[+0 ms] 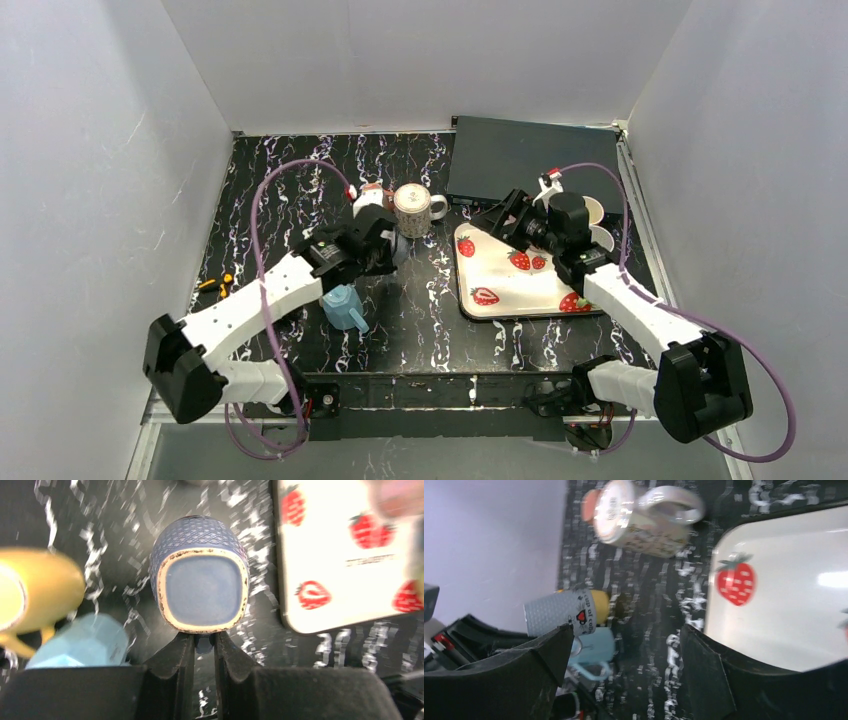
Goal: Turn the mug right side up
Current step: Turn over the cup at the center of the board.
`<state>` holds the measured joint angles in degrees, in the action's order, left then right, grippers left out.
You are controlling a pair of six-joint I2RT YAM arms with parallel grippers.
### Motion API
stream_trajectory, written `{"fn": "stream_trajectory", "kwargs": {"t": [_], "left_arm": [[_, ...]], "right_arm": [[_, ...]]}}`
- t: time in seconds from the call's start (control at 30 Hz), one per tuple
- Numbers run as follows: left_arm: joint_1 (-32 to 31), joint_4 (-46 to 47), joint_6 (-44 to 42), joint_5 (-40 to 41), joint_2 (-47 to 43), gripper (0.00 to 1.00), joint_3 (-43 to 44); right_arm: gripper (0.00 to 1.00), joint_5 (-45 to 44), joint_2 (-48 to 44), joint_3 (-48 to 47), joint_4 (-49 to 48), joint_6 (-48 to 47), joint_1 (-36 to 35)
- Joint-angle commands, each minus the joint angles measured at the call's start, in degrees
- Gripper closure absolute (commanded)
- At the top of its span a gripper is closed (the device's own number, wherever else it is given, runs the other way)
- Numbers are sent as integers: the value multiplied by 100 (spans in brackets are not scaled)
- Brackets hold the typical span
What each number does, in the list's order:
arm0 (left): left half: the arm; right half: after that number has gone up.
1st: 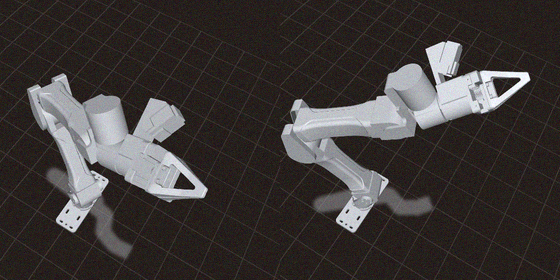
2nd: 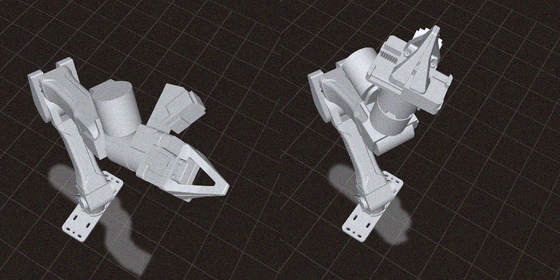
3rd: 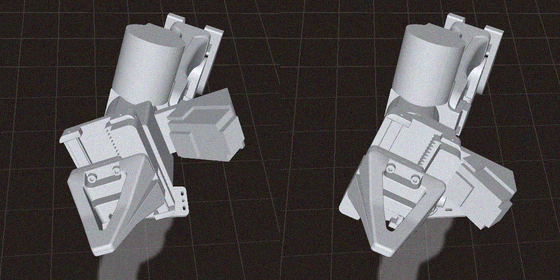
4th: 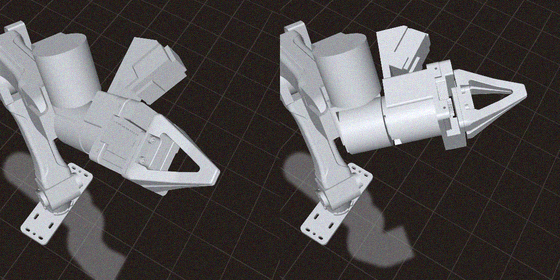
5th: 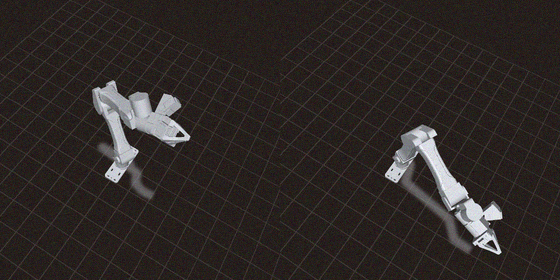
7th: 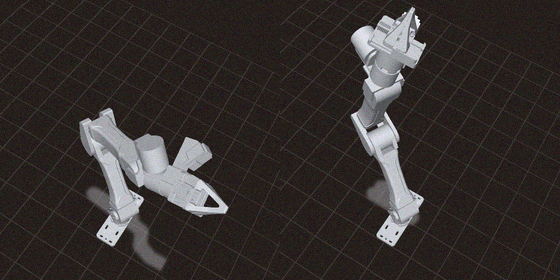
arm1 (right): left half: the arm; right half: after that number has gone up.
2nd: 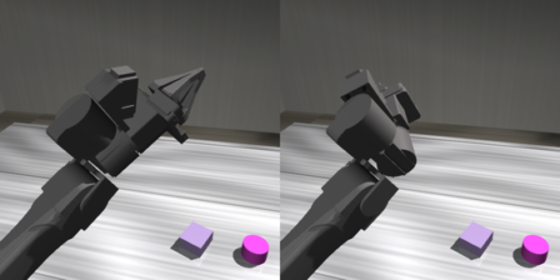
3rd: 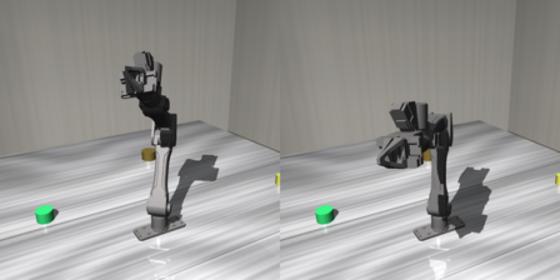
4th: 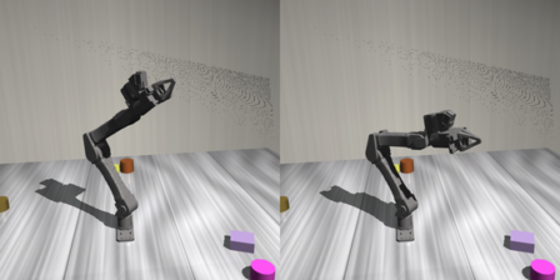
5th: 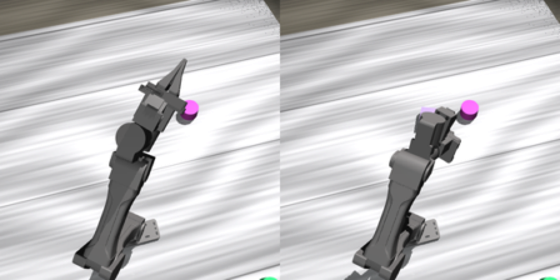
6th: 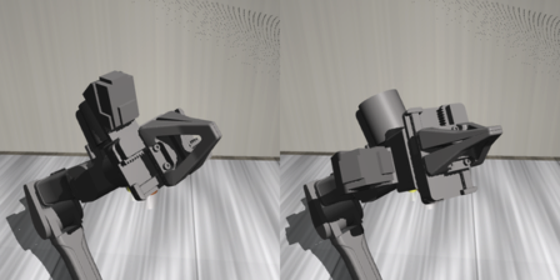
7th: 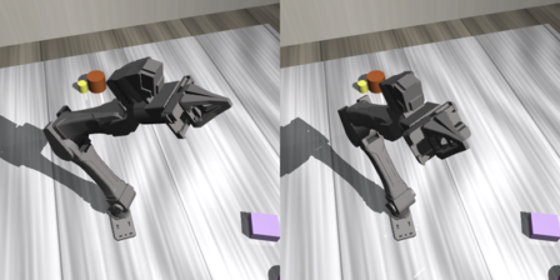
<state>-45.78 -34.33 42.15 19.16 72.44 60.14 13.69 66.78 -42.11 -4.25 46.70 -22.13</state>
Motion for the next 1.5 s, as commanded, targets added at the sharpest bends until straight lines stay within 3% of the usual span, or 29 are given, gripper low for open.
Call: {"fn": "stream_trajectory", "kwargs": {"t": [0.0, 0.1, 0.2, 0.33, 0.53, 0.67, 0.97, 1.3, 1.4, 1.47], "left_arm": [[277, 1020, -1197, -638, -510, 100, 616], [584, 1414, -1229, -1357, -547, 100, 968], [685, 1673, -1165, -1547, -533, 100, 1374], [737, 2129, -887, -1905, -520, 100, 1796], [756, 2867, -227, -2739, -612, 100, 1967], [757, 2995, 106, -3045, -726, 100, 1908], [755, 3362, 569, -3515, -915, 100, 1743], [756, 3579, 613, -3720, -938, 100, 1577], [755, 3690, 578, -3798, -968, 100, 1537], [759, 3703, 558, -3815, -977, 100, 1517]], "right_arm": [[13, 1215, -216, 583, -2934, 1562, 18], [10, 1357, -94, 1013, -4911, 2732, -32], [6, 1214, 100, 1331, -6548, 3665, -112], [4, 1017, 362, 1297, -7637, 4138, -385], [4, 943, 493, 724, -7431, 3718, -1000], [6, 860, 688, 458, -7753, 3971, -1200], [24, 635, 1373, 289, -8815, 4832, -1271], [28, 618, 1287, -16, -8298, 4538, -1373], [36, 576, 1267, -47, -8158, 4509, -1373], [49, 533, 1292, -61, -8177, 4510, -1379]]}}
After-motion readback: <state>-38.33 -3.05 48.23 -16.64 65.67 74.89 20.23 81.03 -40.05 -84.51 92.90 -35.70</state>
